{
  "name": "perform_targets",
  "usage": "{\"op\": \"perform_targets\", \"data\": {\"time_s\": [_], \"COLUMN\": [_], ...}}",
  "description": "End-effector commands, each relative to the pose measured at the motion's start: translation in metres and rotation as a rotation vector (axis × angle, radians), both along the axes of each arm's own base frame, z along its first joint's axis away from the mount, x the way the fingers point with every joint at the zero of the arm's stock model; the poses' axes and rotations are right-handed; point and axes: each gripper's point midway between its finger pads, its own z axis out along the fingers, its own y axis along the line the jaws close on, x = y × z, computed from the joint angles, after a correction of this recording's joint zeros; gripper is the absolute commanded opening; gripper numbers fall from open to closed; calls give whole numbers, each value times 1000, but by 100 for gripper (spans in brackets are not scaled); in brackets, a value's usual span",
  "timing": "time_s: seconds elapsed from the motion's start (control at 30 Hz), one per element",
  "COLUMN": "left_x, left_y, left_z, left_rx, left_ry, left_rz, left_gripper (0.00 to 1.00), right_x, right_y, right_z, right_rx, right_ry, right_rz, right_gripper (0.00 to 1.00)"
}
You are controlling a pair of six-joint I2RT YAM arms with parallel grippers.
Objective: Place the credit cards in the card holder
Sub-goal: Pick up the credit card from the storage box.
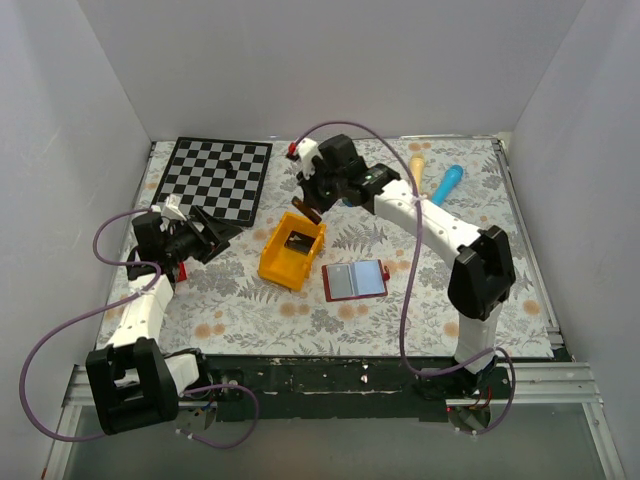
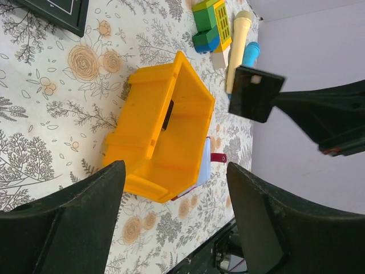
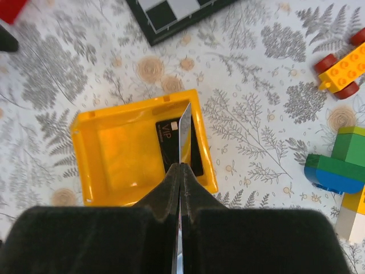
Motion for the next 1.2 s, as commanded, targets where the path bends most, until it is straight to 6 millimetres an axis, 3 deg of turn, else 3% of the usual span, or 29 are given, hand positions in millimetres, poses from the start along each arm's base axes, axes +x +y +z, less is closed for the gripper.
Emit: {"op": "perform_targets", "data": {"time_s": [0.0, 0.17, 0.27, 0.47, 0.53, 0.77, 0.97, 1.17], "left_x": [4, 9, 7, -6, -18, -37, -36, -33], "left_y": [-2, -5, -20, -68, -92, -121, -136, -152], "left_z": [27, 53, 75, 121, 132, 147, 145, 153], "left_rx": [5, 10, -8, -82, -130, -177, -193, -203], "left_ry": [-89, -174, -271, -471, -520, -617, -616, -632], "left_rz": [-23, -34, -84, -216, -288, -358, -364, -378], "left_gripper": [72, 74, 75, 82, 84, 86, 85, 77], "right_x": [-7, -21, -31, -52, -56, -71, -77, -80], "right_y": [10, 3, -6, -23, -29, -49, -54, -55], "right_z": [67, 94, 109, 137, 142, 168, 173, 174], "right_rx": [299, 472, 578, 760, 812, 1002, 1055, 1062], "right_ry": [79, 171, 223, 297, 335, 447, 489, 502], "right_rz": [32, 73, 86, 113, 107, 147, 171, 180], "right_gripper": [1, 1, 1, 1, 1, 1, 1, 1]}}
